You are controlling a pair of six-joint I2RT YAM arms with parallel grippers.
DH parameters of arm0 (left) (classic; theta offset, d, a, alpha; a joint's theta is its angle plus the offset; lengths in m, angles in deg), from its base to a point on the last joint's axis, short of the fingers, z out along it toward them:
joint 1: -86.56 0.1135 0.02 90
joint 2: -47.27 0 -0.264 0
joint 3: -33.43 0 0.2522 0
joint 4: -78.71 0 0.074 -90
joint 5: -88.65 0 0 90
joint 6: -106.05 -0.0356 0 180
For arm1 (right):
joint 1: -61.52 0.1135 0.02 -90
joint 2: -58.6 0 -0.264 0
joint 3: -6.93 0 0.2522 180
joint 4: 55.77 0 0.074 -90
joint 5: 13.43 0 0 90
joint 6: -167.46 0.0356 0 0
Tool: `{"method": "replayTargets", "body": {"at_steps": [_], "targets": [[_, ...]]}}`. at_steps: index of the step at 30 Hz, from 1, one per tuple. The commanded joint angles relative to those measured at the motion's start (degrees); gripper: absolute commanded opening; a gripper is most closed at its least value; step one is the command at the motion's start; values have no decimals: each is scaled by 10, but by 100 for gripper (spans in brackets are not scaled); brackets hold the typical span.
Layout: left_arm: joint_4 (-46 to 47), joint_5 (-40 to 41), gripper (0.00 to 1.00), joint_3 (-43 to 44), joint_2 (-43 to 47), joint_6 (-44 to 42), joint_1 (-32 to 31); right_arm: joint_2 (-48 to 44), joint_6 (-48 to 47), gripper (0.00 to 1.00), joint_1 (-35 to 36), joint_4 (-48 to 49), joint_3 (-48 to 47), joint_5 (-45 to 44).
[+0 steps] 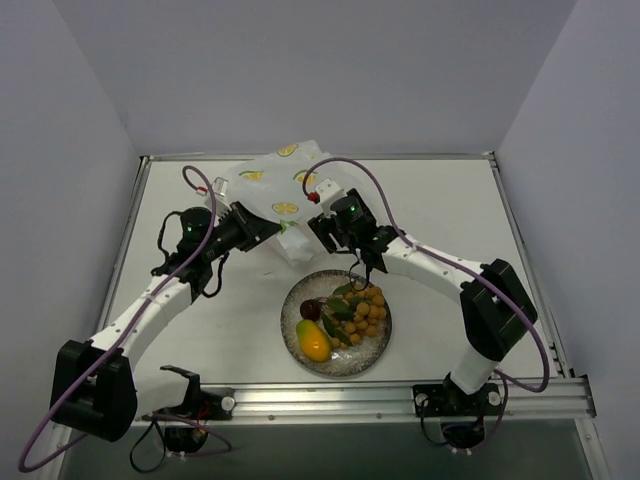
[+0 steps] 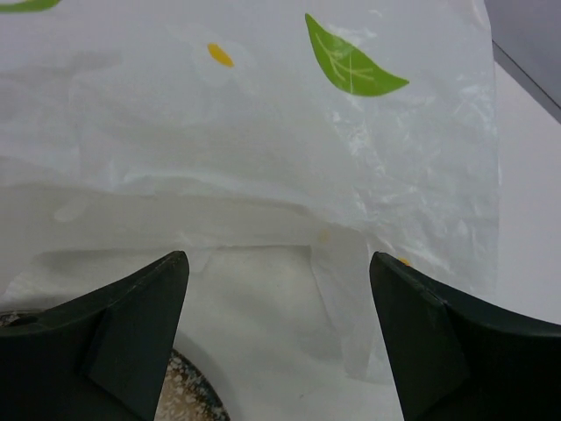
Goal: Take the fake fruits out of the plastic bag
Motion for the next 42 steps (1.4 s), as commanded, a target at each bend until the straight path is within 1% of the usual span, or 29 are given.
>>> {"method": "replayTargets", "body": {"at_steps": [1, 4, 5, 7, 8, 10, 11, 12, 13, 14, 15, 16, 17, 19, 22, 23, 25, 26, 27, 30, 33, 38, 40, 42], "targets": [[-20, -20, 2, 41, 11, -23, 5, 44, -64, 80, -9, 26, -46, -21], [-41, -22, 2, 47, 14, -36, 5, 75, -78, 74, -19, 29, -79, -21], [-54, -22, 2, 50, 16, -40, 5, 77, -78, 61, -22, 32, -84, -28], [-79, -18, 2, 56, 20, -63, 5, 67, -76, 45, -25, 49, -90, -41], [-116, -5, 2, 65, 26, -74, 5, 59, -73, 21, -24, 59, -86, -38], [-160, 19, 2, 77, 32, -118, 5, 36, -64, 4, -25, 90, -80, -12], [-224, 51, 3, 86, 41, -138, 5, 30, -64, 0, -25, 97, -80, -7], [-250, 70, 10, 109, 45, -175, 5, 25, -62, 0, -25, 98, -80, 1], [-279, 88, 17, 122, 52, -195, 4, 18, -63, 0, -25, 98, -81, 15], [-328, 106, 26, 137, 65, -214, 2, 15, -64, 0, -24, 97, -83, 20], [-350, 144, 34, 165, 73, -246, 0, 13, -64, 0, -25, 96, -85, 24], [-369, 160, 48, 180, 81, -260, -1, 10, -65, 0, -25, 94, -87, 28], [-394, 172, 54, 195, 92, -273, -1, 11, -67, 0, -25, 89, -89, 32], [-403, 176, 64, 231, 99, -295, -2, 14, -67, 0, -25, 81, -100, 33], [-372, 116, 71, 248, 95, -308, -16, 16, -64, 0, -25, 74, -109, 42], [-360, 111, 74, 250, 81, -314, -23, 15, -64, 0, -25, 75, -110, 44], [-357, 110, 75, 259, 61, -341, -41, 15, -58, 0, -26, 75, -116, 57], [-358, 109, 76, 274, 38, -354, -60, 15, -57, 0, -28, 76, -117, 62], [-360, 111, 77, 283, 25, -383, -70, 15, -53, 0, -29, 75, -119, 74], [-385, 126, 82, 328, -28, -423, -95, 20, -48, 0, -35, 76, -127, 86], [-401, 145, 85, 360, -70, -464, -111, 21, -35, 0, -44, 75, -133, 98], [-430, 171, 85, 405, -128, -506, -124, 15, -12, 0, -57, 75, -138, 139], [-437, 211, 85, 419, -144, -530, -140, 15, -8, 0, -60, 74, -139, 150], [-434, 228, 85, 424, -152, -545, -147, 13, -7, 0, -61, 74, -140, 155]]}}
